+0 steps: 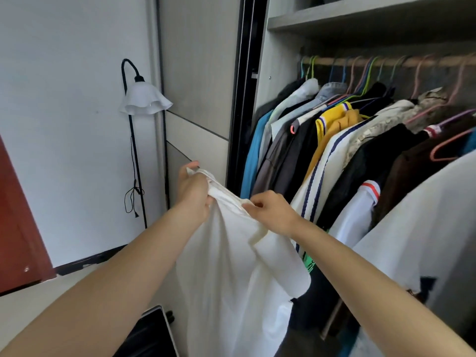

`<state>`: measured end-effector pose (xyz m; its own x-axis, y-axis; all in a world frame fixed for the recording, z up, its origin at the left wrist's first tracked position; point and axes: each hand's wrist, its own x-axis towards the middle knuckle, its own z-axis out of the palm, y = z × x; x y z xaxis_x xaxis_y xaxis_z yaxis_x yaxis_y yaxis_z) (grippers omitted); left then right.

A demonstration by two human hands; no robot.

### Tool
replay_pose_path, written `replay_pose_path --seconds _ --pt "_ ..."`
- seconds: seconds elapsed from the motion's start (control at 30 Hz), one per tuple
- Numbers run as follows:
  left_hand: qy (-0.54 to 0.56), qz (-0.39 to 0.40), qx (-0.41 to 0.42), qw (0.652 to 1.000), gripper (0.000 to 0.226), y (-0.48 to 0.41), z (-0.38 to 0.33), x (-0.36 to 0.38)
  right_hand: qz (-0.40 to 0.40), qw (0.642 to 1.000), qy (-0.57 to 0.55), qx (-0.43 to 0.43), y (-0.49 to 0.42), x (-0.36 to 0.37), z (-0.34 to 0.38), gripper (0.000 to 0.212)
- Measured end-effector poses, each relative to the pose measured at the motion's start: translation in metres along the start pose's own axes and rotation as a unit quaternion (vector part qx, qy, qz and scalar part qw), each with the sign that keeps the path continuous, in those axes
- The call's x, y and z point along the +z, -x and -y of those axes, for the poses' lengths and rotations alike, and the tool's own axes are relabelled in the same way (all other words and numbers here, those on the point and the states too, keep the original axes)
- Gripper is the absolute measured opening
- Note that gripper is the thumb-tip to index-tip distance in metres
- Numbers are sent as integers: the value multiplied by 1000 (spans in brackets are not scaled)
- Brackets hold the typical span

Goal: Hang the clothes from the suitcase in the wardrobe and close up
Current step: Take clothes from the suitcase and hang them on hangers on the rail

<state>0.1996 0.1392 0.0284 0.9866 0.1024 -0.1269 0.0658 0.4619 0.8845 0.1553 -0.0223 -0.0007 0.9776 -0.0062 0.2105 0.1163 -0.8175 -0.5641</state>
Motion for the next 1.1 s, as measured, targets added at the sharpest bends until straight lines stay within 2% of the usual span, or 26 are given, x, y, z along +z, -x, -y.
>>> replay_pose_path --seconds 0.1,0.2,0.23,0.3,0.37,0.43,0.5,0.57,0.6,0.67,0.7,0.77,0.9,1.0,1.03,1.1 --pt "7 -13 25 1000 56 -1 -16 10 69 987 136 45 6 -8 -16 24" --pt "10 -17 34 999 65 -12 -36 6 162 948 193 193 18 -29 -41 23" --pt "-18 -12 38 999 68 -16 -38 2 186 939 188 223 21 -39 -45 26" --pt "-128 5 58 990 73 -23 -37 -4 180 937 178 243 23 -64 -43 26" --pt "-235 47 53 969 62 -29 -31 -5 115 948 175 241 22 -89 -35 23" --pt "-290 109 1 951 38 -33 -29 -6 63 949 196 240 22 -107 -32 18" --pt "-304 174 -48 935 24 -37 -29 -1 91 930 227 274 31 -121 -30 24" --pt "-317 228 -62 918 17 -41 -29 11 132 914 221 312 43 -137 -32 29" --pt "-329 250 -62 908 18 -42 -30 17 123 916 219 313 48 -146 -31 26" --pt "-344 289 -60 891 19 -38 -32 31 54 928 192 314 56 -165 -28 12" --pt "-339 308 -60 887 19 -34 -31 41 24 932 173 317 62 -175 -27 16" --pt "-303 331 -47 893 16 -28 -27 61 34 934 136 328 73 -190 -24 23" --pt "-198 340 4 919 5 -6 -10 117 18 927 86 365 93 -221 -16 18" --pt "-155 361 41 919 15 21 4 161 -62 896 156 411 97 -248 -18 25" --pt "-144 370 49 916 18 28 7 172 -109 882 200 412 97 -257 -22 26" --pt "-129 402 56 905 20 41 14 192 -239 833 287 408 103 -278 -26 25"
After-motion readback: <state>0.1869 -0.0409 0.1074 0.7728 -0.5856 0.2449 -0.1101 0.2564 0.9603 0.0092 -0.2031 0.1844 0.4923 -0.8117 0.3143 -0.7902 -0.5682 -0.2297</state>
